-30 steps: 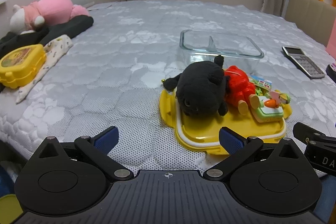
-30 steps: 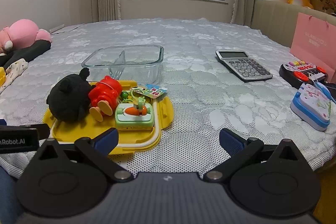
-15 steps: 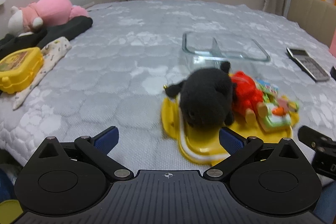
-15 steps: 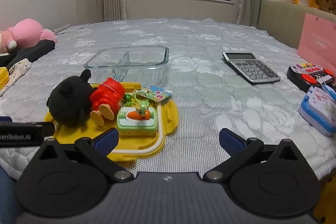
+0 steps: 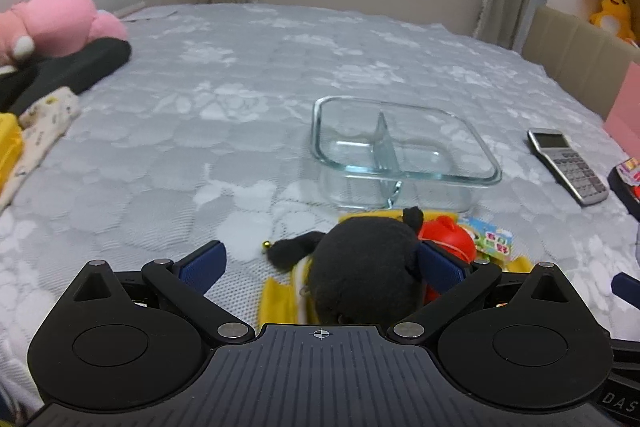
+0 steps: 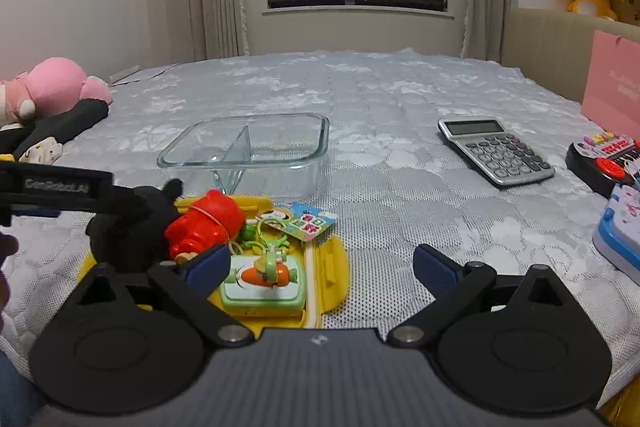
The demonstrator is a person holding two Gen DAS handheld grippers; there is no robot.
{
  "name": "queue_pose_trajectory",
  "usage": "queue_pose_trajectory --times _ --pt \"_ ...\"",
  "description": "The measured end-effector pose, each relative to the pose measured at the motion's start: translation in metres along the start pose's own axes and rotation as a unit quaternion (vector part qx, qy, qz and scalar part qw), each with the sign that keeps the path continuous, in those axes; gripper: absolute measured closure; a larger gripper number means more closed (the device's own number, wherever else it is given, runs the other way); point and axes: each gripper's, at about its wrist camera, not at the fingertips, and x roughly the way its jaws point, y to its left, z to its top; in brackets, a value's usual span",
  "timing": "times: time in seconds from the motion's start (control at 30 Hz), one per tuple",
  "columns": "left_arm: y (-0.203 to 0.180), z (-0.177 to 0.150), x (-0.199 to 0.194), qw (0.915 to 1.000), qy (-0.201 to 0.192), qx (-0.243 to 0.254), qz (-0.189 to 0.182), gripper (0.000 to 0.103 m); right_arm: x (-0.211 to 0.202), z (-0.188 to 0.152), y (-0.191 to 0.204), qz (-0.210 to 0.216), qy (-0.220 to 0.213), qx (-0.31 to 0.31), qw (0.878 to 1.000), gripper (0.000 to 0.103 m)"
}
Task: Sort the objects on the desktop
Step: 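Grasp the black plush toy with the right tool and lift it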
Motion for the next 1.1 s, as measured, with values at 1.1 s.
queue_pose_trajectory --times 1.1 --pt "0.117 -0.014 -0.004 0.9870 0.094 -0.130 -0.015 0.000 0.067 0.056 0.104 0.098 0.110 -0.183 0.972 0.039"
